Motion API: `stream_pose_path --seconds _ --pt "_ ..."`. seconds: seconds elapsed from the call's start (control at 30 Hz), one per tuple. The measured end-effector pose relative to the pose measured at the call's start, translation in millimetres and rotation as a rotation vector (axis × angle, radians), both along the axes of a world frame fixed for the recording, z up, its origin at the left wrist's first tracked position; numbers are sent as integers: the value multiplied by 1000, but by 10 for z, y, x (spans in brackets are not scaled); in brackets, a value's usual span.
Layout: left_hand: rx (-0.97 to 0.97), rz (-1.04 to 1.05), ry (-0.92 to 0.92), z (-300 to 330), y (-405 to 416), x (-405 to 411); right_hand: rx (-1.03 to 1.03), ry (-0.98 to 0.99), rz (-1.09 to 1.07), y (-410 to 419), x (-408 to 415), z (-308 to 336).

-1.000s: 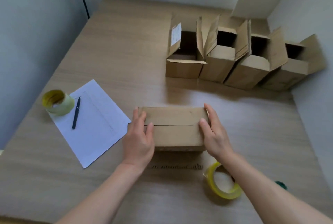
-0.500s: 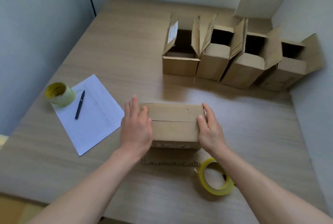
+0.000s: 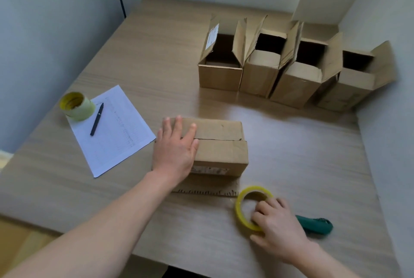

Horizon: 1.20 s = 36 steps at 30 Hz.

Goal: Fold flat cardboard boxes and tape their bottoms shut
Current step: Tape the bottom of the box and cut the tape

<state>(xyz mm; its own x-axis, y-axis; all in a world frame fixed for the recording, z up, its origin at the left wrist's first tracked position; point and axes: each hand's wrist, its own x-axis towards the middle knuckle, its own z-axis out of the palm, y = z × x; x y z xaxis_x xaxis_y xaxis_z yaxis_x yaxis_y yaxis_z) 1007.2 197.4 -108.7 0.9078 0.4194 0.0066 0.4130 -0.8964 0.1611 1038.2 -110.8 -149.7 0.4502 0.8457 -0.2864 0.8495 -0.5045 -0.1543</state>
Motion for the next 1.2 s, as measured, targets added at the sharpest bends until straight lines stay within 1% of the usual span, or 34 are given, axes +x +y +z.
stream_pose_path --seconds 0.03,0.07,0.13,0.17,0.23,0.27,0.3,0.33,0.37,0.4,0.47,0.53,0.6,0.7,0.8,0.87,0.97,1.03,1.07,1.17,1.2 --pt "10 10 10 -3 -6 0 9 -28 -12 13 -15 -26" --pt "16 16 20 -7 -11 -1 29 -15 -48 13 -26 -46" --pt "22 26 31 -13 -16 6 139 90 -191 -34 -17 -48" --pt "19 31 35 -13 -14 9 245 193 -308 -70 6 9" --pt "20 31 47 -16 -7 22 534 384 -602 -125 97 248" --pt "26 29 53 -14 -3 26 672 438 -714 -119 174 395" --pt "31 27 60 -13 -2 29 800 463 -775 -84 271 549" --pt "34 23 70 -14 -4 31 910 493 -783 -1 373 714" --pt "33 18 80 -13 -6 32 994 547 -736 128 466 882" --pt "24 11 83 -13 -13 27 1034 616 -652 293 545 1028" --pt "-15 -15 60 9 -40 13 1021 736 -507 706 645 1214" --pt "-40 -47 37 33 -54 -1 952 805 -452 1102 658 1266" --pt "-100 -46 23 44 -29 -7 917 823 -478 1357 651 1209" --pt "-261 96 -62 59 63 -44 995 852 -567 1456 685 1128" --pt "-485 231 -143 78 141 -61 1015 864 -565 1448 713 1100" --pt "-555 264 -194 91 170 -55 1007 848 -553 1450 715 1085" --pt "-519 250 -259 84 132 -77 1045 841 -574 1443 701 1061" --pt "-492 222 -268 90 107 -83 1058 854 -598 1463 680 1021" --pt "-473 211 -245 97 119 -76 1054 853 -607 1478 673 996" --pt "-331 112 -132 186 255 -19 1036 831 -603 1528 696 979" --pt "-353 78 -161 243 302 0 1025 827 -593 1538 712 993"
